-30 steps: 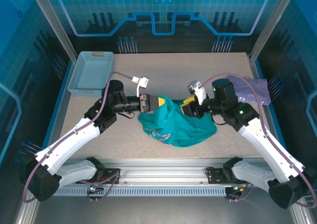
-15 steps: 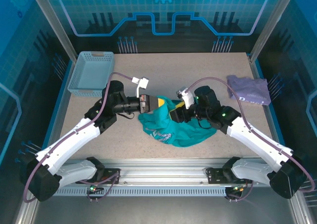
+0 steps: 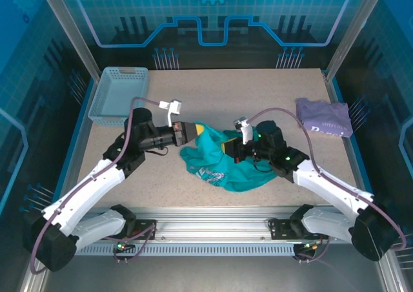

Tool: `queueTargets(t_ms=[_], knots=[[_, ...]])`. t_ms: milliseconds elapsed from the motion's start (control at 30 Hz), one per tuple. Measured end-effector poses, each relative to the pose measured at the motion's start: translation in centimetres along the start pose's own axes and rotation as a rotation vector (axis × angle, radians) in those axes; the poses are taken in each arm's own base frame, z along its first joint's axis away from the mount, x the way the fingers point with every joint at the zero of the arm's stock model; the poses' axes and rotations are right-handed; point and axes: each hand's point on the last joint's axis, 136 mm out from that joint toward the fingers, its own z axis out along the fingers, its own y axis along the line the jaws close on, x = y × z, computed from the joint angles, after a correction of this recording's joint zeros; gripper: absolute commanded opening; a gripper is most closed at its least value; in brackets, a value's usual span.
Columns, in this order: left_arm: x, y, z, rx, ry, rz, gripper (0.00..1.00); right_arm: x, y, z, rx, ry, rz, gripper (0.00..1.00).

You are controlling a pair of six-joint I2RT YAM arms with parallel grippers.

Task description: Fold the inside-out t-shirt

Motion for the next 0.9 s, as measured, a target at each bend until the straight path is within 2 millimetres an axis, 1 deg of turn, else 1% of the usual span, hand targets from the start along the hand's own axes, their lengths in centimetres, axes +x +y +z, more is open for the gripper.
queueTargets(t_ms=[100, 200, 233, 300, 400, 500, 567, 633, 700, 833, 900], knots=[[-1.2, 2.3, -0.9, -0.083, -0.061, -0.019, 0.0, -1.5, 1.9, -1.5, -0.103, -0.067, -0.057, 0.0], [-0.9, 3.8, -0.7, -0.136, -0.058, -0.02, 0.0, -2.9, 3.9, -2.5, -0.201, -0.124, -0.113, 0.0], [-0.7, 4.3, -0.7, -0.15, -0.053, -0.02, 0.02, -3.2, 4.4, -2.8, -0.226, -0.135, -0.129, 0.0], [-0.4, 5.3, -0.5, -0.186, -0.046, -0.015, 0.06, -3.3, 5.1, -3.0, -0.269, -0.138, -0.158, 0.0], [0.1, 7.0, -0.4, -0.242, -0.032, -0.004, 0.12, -2.8, 5.7, -3.1, -0.316, -0.118, -0.2, 0.0], [0.6, 8.2, -0.4, -0.297, -0.018, 0.027, 0.28, -2.3, 5.6, -2.7, -0.32, -0.087, -0.223, 0.0], [1.0, 8.8, -0.6, -0.338, -0.01, 0.058, 0.41, -2.2, 5.4, -2.6, -0.308, -0.07, -0.239, 0.0], [1.4, 8.9, -1.1, -0.368, -0.013, 0.095, 0.5, -2.4, 5.3, -2.6, -0.297, -0.057, -0.255, 0.0], [1.9, 8.2, -1.7, -0.376, -0.025, 0.159, 0.55, -2.6, 5.2, -2.6, -0.285, -0.042, -0.278, 0.0], [2.2, 5.2, -2.6, -0.34, -0.056, 0.316, 0.6, -2.5, 5.2, -2.6, -0.267, 0.011, -0.339, 0.0], [2.4, 4.4, -2.4, -0.333, -0.048, 0.381, 0.61, -2.4, 5.1, -2.6, -0.261, 0.047, -0.371, 0.0]])
